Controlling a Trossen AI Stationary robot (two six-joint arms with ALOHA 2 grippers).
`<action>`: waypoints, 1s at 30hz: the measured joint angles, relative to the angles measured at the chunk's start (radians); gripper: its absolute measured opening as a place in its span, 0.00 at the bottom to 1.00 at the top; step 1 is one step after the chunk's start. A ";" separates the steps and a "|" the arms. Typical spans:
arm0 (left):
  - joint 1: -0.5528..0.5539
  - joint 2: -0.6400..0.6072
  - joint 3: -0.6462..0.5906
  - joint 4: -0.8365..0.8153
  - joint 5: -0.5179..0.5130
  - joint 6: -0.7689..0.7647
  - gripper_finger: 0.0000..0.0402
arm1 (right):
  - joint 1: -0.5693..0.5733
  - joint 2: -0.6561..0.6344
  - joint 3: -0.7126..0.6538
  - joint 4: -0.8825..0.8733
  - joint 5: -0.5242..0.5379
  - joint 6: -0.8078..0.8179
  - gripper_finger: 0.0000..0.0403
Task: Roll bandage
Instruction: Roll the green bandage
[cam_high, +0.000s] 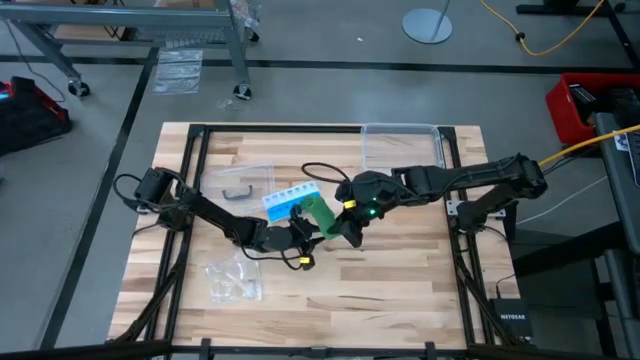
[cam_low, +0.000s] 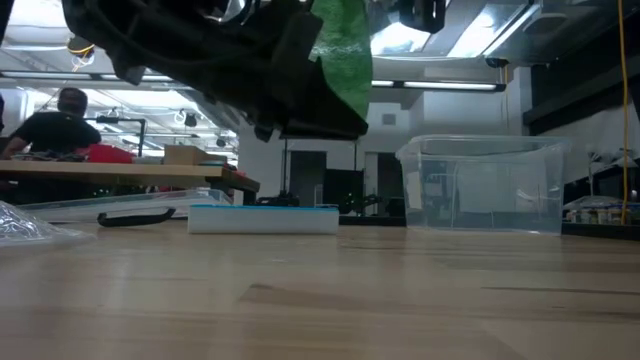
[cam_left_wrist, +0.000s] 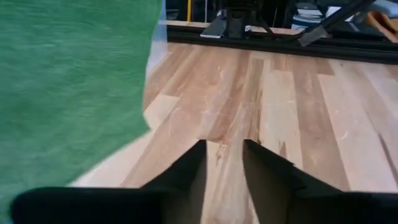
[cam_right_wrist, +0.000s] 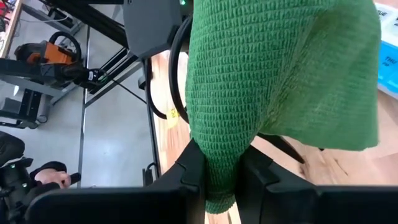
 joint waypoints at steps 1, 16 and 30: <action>-0.001 0.000 0.000 0.000 0.001 -0.009 0.29 | 0.000 0.000 0.000 -0.001 0.000 0.000 0.13; -0.062 0.000 0.000 0.203 0.123 0.053 0.44 | 0.000 0.001 0.000 -0.139 0.000 -0.103 0.13; -0.028 0.000 0.000 0.343 0.111 -0.025 0.44 | 0.002 0.001 0.000 -0.168 -0.106 -0.279 0.13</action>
